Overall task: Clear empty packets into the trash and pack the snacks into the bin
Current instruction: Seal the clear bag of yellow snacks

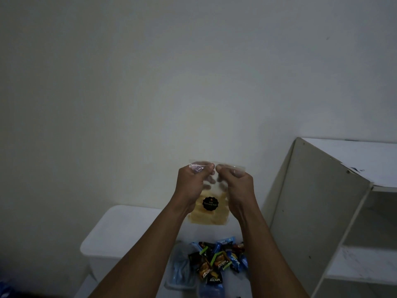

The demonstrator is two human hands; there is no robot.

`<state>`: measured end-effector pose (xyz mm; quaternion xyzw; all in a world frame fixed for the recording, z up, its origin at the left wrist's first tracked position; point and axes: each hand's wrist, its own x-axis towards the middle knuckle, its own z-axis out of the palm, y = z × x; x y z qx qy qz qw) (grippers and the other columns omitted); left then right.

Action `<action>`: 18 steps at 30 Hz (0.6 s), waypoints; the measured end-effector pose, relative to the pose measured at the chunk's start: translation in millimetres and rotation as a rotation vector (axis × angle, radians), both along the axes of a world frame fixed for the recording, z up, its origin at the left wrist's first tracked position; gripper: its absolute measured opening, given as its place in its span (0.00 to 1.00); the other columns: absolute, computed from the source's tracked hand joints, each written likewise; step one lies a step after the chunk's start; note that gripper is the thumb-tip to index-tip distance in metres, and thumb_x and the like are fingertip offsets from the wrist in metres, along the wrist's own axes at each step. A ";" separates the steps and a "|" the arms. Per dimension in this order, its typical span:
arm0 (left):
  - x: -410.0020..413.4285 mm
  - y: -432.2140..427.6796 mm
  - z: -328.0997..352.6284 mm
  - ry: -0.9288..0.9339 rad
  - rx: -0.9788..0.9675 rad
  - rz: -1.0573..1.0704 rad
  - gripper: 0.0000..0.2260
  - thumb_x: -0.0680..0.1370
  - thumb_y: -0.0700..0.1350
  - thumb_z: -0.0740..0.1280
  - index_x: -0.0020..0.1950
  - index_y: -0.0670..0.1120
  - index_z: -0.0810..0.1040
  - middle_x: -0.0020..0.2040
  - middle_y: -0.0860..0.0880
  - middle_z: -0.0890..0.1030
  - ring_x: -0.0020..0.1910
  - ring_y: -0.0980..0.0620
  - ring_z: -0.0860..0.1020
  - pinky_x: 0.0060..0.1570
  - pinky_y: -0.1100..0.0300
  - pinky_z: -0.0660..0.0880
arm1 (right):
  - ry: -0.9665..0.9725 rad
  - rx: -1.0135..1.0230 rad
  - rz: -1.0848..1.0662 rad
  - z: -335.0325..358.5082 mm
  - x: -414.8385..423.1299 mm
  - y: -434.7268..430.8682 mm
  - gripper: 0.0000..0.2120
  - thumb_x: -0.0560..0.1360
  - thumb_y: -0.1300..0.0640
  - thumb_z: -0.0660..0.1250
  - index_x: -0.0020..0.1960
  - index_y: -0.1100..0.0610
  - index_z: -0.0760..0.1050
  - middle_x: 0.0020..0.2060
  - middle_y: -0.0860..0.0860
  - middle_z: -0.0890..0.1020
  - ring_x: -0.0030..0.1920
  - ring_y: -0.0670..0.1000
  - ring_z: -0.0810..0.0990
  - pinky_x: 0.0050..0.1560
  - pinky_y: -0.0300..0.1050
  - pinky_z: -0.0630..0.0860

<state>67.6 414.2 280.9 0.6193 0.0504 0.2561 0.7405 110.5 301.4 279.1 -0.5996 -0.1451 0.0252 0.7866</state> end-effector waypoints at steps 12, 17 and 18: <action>0.2 1.1 -6.8 0.015 -0.024 0.049 0.06 0.80 0.44 0.68 0.47 0.44 0.83 0.39 0.49 0.82 0.36 0.53 0.79 0.36 0.57 0.76 | -0.029 -0.014 -0.030 -3.2 -5.2 6.5 0.07 0.75 0.58 0.72 0.40 0.57 0.85 0.30 0.49 0.80 0.33 0.45 0.76 0.35 0.39 0.73; 0.1 1.2 -9.7 -0.018 -0.100 0.082 0.09 0.81 0.46 0.67 0.47 0.41 0.82 0.38 0.48 0.83 0.35 0.49 0.82 0.35 0.56 0.78 | 0.065 0.098 -0.086 -9.1 0.7 4.0 0.10 0.77 0.57 0.71 0.37 0.57 0.82 0.29 0.51 0.79 0.33 0.50 0.74 0.34 0.42 0.70; 0.4 0.3 -10.1 -0.037 -0.142 0.121 0.09 0.80 0.46 0.68 0.45 0.41 0.81 0.37 0.48 0.82 0.34 0.49 0.82 0.34 0.56 0.79 | 0.073 0.118 -0.083 -9.2 0.6 4.6 0.10 0.77 0.57 0.70 0.38 0.58 0.82 0.30 0.51 0.79 0.34 0.50 0.75 0.35 0.44 0.71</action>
